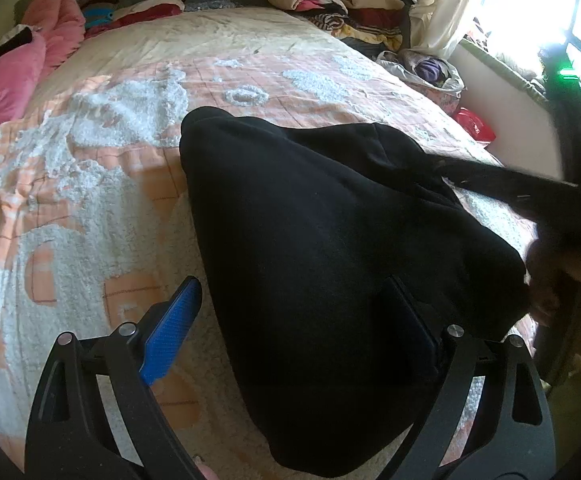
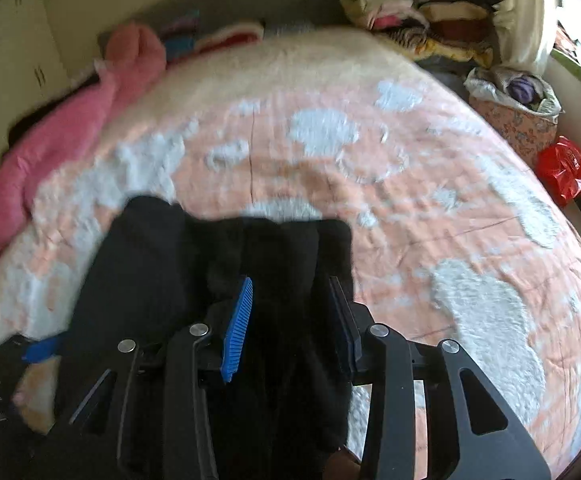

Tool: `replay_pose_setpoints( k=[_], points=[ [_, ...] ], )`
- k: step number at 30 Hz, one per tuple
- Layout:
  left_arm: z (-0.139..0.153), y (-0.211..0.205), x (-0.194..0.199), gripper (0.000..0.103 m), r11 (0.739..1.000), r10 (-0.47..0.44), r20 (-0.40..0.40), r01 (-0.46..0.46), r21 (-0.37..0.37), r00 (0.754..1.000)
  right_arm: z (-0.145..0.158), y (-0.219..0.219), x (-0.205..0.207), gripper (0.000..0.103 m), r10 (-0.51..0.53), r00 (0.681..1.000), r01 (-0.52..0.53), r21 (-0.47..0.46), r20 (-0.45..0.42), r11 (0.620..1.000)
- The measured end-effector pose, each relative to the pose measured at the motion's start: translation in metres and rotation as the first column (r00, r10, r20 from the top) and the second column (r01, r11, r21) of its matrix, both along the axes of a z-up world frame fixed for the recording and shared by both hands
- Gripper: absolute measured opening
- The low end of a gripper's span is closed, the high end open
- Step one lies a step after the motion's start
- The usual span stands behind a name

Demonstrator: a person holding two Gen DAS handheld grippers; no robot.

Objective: Fold small clothes
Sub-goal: 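Lower the fold onto the sweatshirt, open the right gripper and withdraw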

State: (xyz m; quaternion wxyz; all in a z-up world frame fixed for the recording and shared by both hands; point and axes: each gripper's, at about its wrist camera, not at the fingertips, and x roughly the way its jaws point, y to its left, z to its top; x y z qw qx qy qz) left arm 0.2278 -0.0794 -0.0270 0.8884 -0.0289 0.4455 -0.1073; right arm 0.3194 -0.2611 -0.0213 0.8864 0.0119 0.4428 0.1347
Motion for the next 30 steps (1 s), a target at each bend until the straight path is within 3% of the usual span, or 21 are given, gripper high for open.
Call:
replay_pose_setpoints(
  k=[1, 2, 8, 14, 18, 21, 23, 27, 30],
  points=[
    [0.000, 0.000, 0.000, 0.084, 1.000, -0.001, -0.001, 0.001, -0.001, 1.000, -0.006, 0.006, 0.003, 0.011, 0.017, 1.000, -0.017, -0.013, -0.013, 1.000],
    [0.001, 0.000, -0.001, 0.084, 1.000, -0.003, 0.000, 0.003, -0.002, 1.000, -0.006, 0.007, 0.002, 0.007, 0.031, 1.000, -0.031, -0.005, 0.000, 1.000],
    [0.006, -0.001, -0.004, 0.090, 1.000, -0.017, 0.010, 0.017, -0.019, 1.000, 0.025, -0.004, -0.018, 0.006, -0.003, 0.984, 0.002, 0.004, 0.177, 1.000],
    [0.005, -0.008, -0.004, 0.091, 0.999, -0.026, -0.001, 0.026, -0.018, 1.000, -0.002, -0.006, -0.005, 0.008, -0.018, 0.993, 0.028, -0.084, 0.117, 0.996],
    [0.004, -0.007, -0.004, 0.091, 1.000, -0.021, -0.007, 0.021, -0.016, 1.000, -0.012, -0.009, -0.005, 0.031, -0.067, 0.993, 0.078, -0.111, 0.101, 0.991],
    [0.007, -0.006, -0.008, 0.091, 1.000, -0.018, 0.003, 0.018, -0.009, 1.000, -0.005, -0.019, -0.013, 0.044, -0.098, 0.990, 0.105, -0.067, 0.103, 0.992],
    [0.010, -0.004, -0.012, 0.091, 1.000, -0.015, 0.007, 0.015, -0.017, 1.000, 0.007, -0.028, -0.030, 0.054, -0.107, 0.987, 0.110, -0.017, 0.121, 0.994],
    [0.017, -0.004, -0.022, 0.093, 1.000, -0.021, 0.023, 0.022, -0.023, 1.000, 0.029, -0.038, -0.065, 0.084, -0.120, 0.976, 0.116, 0.032, 0.181, 0.993],
    [0.024, -0.006, -0.034, 0.093, 0.999, -0.030, 0.048, 0.032, -0.023, 0.998, 0.044, -0.043, -0.099, 0.094, -0.110, 0.966, 0.098, 0.063, 0.236, 0.993]
  ],
)
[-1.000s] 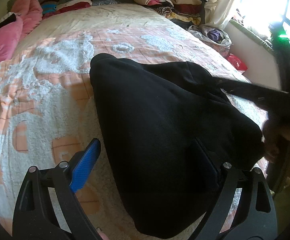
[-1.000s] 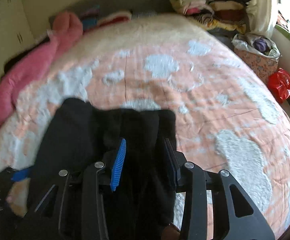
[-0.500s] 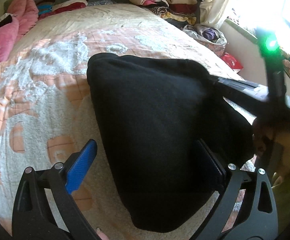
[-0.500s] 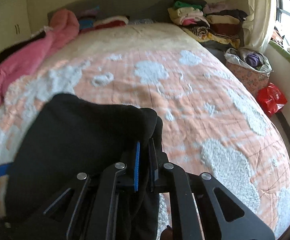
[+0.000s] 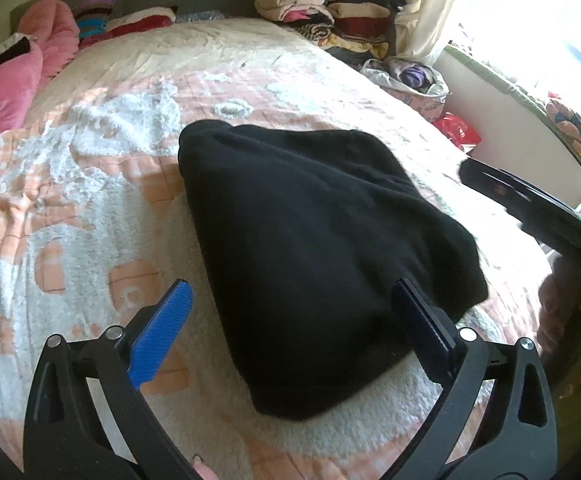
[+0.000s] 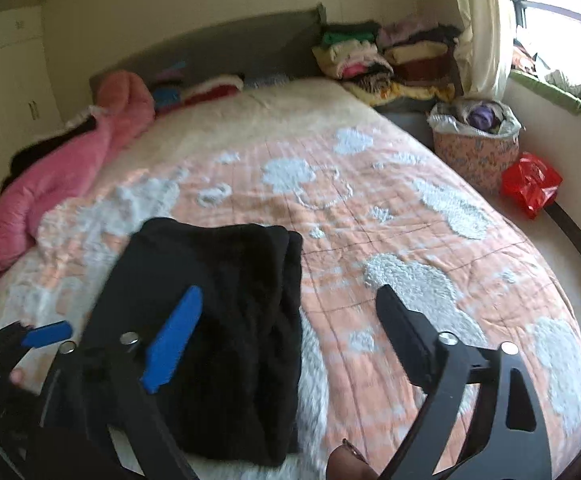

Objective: Fold small clothes

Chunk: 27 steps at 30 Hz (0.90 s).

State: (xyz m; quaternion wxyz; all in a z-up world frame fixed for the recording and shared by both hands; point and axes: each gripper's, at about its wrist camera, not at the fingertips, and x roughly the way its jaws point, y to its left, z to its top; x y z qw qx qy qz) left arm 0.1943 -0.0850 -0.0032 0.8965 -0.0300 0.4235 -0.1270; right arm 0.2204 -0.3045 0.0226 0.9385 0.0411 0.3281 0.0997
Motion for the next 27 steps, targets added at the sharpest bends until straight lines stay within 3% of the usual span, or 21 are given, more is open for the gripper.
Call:
replay_pose_setpoints(
  k=[7, 19, 27],
  points=[
    [0.017, 0.005, -0.023, 0.093, 1.000, 0.009, 0.054, -0.009, -0.013, 0.998, 0.023, -0.008, -0.059, 0.098, -0.003, 0.994, 0.002, 0.012, 0.110, 1.000],
    [0.041, 0.026, -0.065, 0.093, 0.999, 0.040, 0.142, -0.036, -0.036, 0.989, 0.039, -0.005, -0.123, 0.099, 0.000, 0.987, -0.007, 0.047, 0.160, 0.999],
    [0.030, 0.042, -0.100, 0.093, 0.998, 0.057, 0.168, -0.056, -0.010, 0.984, 0.027, 0.004, -0.158, 0.099, -0.032, 0.984, 0.027, 0.027, 0.177, 0.999]
  ],
)
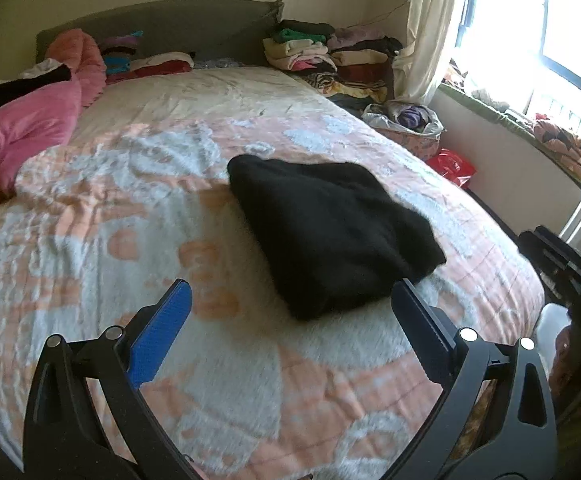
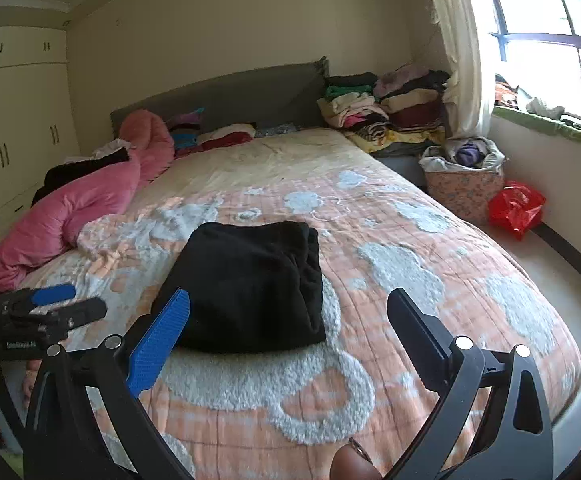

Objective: Fold small clothes

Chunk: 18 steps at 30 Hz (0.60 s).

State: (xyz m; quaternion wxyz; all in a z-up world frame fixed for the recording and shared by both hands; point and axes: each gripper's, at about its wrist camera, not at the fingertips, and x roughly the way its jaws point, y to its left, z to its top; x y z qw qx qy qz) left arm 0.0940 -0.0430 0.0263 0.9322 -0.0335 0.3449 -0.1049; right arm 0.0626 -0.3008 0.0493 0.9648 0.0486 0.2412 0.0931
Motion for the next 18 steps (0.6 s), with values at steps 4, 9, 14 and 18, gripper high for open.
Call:
replay_pose_setpoints(
  k=[4, 9, 14, 18],
  points=[
    [-0.017, 0.005, -0.017, 0.093, 1.000, -0.001, -0.018, 0.001, 0.009, 1.000, -0.005, 0.008, -0.019, 0.099, -0.024, 0.999, 0.025, -0.036, 0.047, 0.999],
    [-0.037, 0.012, -0.031, 0.094, 1.000, 0.017, -0.047, -0.017, -0.005, 0.999, -0.013, 0.016, -0.033, 0.099, -0.010, 0.999, 0.013, -0.078, 0.045, 0.997],
    [-0.048, 0.009, -0.040, 0.094, 1.000, -0.005, -0.051, 0.006, 0.018, 0.999, -0.025, 0.020, -0.042, 0.099, -0.009, 1.000, 0.009, -0.071, 0.000, 0.997],
    [-0.051, 0.009, -0.043, 0.094, 1.000, -0.010, -0.055, 0.010, 0.013, 0.998, -0.043, 0.024, -0.049, 0.099, -0.014, 0.998, 0.010, -0.077, -0.063, 0.997]
  ],
)
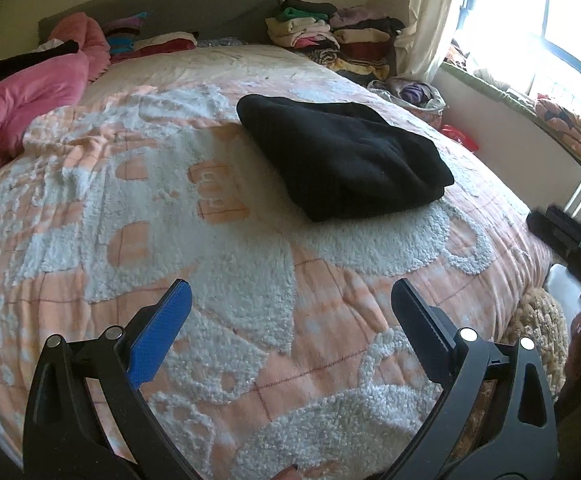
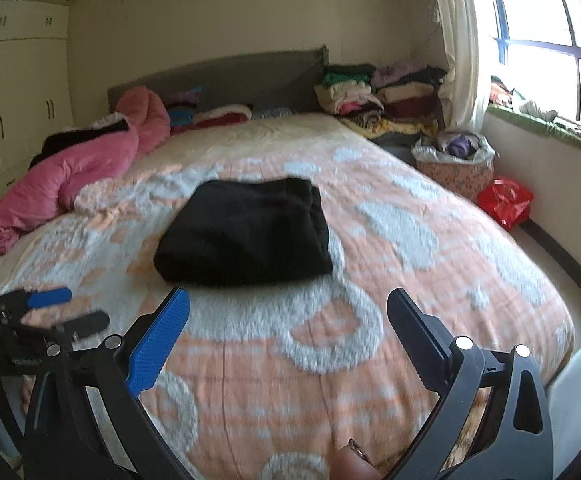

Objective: Fold small clothes

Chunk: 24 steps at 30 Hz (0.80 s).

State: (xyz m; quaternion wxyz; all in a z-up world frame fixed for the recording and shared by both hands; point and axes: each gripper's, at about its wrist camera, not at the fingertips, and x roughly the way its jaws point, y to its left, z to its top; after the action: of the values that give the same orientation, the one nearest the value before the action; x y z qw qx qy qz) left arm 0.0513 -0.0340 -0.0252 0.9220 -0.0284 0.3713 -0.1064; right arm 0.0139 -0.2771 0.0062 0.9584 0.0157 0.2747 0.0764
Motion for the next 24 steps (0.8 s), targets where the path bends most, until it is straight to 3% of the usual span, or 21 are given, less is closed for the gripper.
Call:
replay_pose_setpoints(
  k=[5, 24],
  points=[
    [0.001, 0.002, -0.001, 0.094, 1.000, 0.005, 0.006, -0.005, -0.014, 1.000, -0.017, 0.001, -0.008, 0.099, -0.005, 0.999, 0.005, 0.006, -0.045, 1.000],
    [0.002, 0.004, -0.006, 0.094, 0.999, 0.033, -0.008, -0.033, -0.010, 0.999, -0.020, 0.000, -0.003, 0.099, 0.000, 0.996, 0.002, 0.015, -0.093, 1.000]
  ],
)
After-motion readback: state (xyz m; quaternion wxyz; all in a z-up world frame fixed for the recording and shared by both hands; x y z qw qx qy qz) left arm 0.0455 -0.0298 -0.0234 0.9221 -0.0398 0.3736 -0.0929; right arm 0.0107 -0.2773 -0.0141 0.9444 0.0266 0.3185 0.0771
